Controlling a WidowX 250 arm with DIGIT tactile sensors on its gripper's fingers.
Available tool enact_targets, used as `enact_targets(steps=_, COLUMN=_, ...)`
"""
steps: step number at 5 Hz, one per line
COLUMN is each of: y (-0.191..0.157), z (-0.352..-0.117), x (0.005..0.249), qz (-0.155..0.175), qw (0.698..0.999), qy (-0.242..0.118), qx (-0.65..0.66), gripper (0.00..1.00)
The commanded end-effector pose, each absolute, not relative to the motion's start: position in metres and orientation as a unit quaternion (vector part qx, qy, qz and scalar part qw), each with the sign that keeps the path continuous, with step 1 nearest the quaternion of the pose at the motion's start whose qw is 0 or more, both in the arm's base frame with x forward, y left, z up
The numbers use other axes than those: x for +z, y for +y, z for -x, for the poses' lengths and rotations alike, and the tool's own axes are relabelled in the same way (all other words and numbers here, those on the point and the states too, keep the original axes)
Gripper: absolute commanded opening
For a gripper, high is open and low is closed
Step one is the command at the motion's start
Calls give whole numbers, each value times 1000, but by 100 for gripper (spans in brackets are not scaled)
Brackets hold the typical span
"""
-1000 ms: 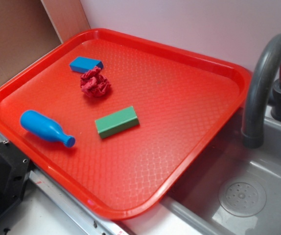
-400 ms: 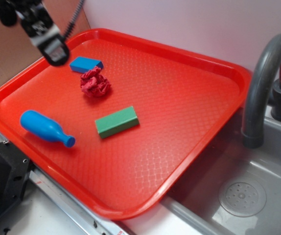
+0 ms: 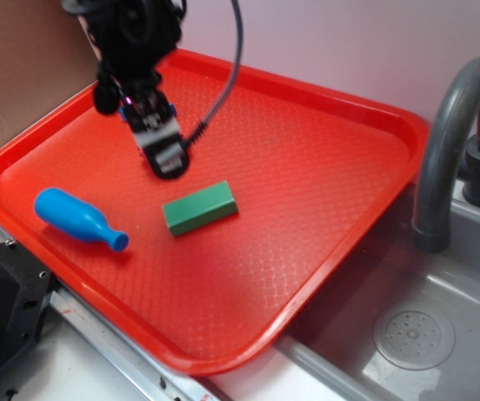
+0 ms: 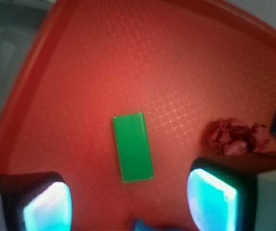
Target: Grab the green block.
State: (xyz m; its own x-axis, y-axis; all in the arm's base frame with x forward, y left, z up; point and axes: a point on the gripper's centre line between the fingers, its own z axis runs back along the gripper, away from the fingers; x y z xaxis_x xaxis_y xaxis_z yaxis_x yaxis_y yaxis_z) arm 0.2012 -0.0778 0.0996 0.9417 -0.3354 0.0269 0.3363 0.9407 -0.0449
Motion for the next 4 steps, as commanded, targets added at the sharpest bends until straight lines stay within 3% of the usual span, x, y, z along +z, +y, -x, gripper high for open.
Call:
enact_targets(steps=1, y=-78, z=-206, x=56, qz=-21, qw=982, qy=16, qx=-188, gripper=100)
enact_targets(steps=2, y=-81, z=-207, x=35, qz=-14, qw=975, qy=44, qx=-217, gripper=100)
enact_targets(steps=4, y=-82, z=-205, x=12, qz=-40, qw=973, qy=69, qx=-218, gripper=100)
